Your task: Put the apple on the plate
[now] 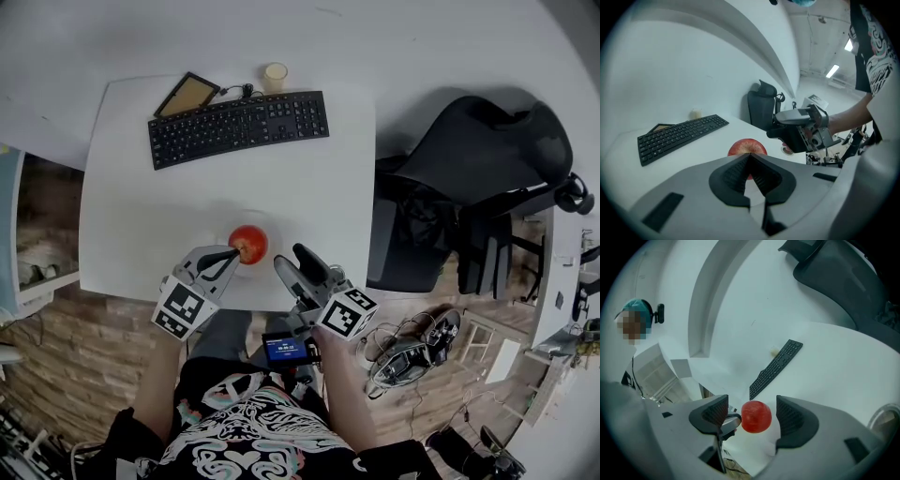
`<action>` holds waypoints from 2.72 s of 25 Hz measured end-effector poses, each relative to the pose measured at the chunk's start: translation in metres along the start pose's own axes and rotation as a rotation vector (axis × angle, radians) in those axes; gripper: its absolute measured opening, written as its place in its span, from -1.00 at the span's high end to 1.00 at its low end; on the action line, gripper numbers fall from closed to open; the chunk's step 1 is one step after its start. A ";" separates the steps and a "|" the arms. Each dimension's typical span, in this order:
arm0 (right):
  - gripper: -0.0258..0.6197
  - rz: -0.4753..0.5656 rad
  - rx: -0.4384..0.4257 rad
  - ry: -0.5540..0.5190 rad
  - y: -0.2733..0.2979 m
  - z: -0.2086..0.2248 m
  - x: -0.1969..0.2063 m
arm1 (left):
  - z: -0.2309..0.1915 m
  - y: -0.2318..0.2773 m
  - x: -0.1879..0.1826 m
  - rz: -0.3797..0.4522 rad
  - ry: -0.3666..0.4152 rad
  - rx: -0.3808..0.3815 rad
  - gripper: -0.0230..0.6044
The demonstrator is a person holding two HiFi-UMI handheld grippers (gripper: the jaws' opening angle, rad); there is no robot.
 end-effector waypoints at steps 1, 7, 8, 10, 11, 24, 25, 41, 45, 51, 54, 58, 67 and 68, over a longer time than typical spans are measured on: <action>-0.10 -0.009 0.001 0.003 -0.001 0.001 0.001 | -0.001 0.002 0.000 -0.034 0.016 -0.011 0.88; -0.10 -0.035 0.023 0.019 -0.004 0.007 0.004 | -0.003 0.014 0.000 -0.182 0.014 -0.008 0.88; -0.10 -0.033 0.020 0.022 -0.003 0.007 0.004 | -0.003 0.016 0.000 -0.215 0.015 -0.004 0.88; -0.10 -0.036 0.025 0.009 -0.003 0.007 0.004 | -0.003 0.021 -0.001 -0.268 0.022 0.007 0.88; -0.10 -0.039 0.029 0.000 -0.004 0.007 0.004 | -0.004 0.024 -0.001 -0.287 0.023 0.012 0.88; -0.10 -0.176 0.114 -0.200 -0.003 0.007 0.018 | -0.008 0.046 -0.012 -0.293 0.027 0.014 0.87; -0.10 -0.178 0.114 -0.204 -0.003 0.007 0.018 | -0.007 0.047 -0.013 -0.288 0.035 0.013 0.87; -0.10 -0.168 0.146 -0.276 -0.008 0.002 0.015 | 0.002 0.043 -0.010 -0.212 0.018 0.015 0.52; -0.10 -0.157 0.147 -0.294 -0.009 -0.001 0.015 | 0.001 0.035 -0.012 -0.164 0.008 -0.013 0.52; -0.10 -0.087 0.196 -0.443 -0.011 -0.021 0.006 | -0.004 0.011 -0.025 -0.010 0.028 -0.078 0.54; 0.43 0.011 0.243 -0.548 -0.014 -0.037 -0.002 | -0.005 -0.008 -0.029 0.109 0.035 -0.115 0.74; 0.82 0.060 0.258 -0.657 -0.013 -0.056 -0.004 | -0.008 -0.028 -0.026 0.162 0.017 -0.138 0.87; 0.82 0.176 0.297 -0.751 -0.028 -0.092 0.004 | 0.008 -0.069 -0.027 0.378 0.048 -0.184 0.88; 0.82 0.175 0.295 -0.756 -0.032 -0.095 0.008 | 0.015 -0.075 -0.027 0.374 0.057 -0.198 0.88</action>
Point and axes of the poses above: the fingertips, and each gripper's own axes: y forward along the fingers, z to its right, x out of its underside, the point moved 9 cm from there along -y, backward along the fingers, and after that the axes turned 1 degree about x, right-handed, at the moved point
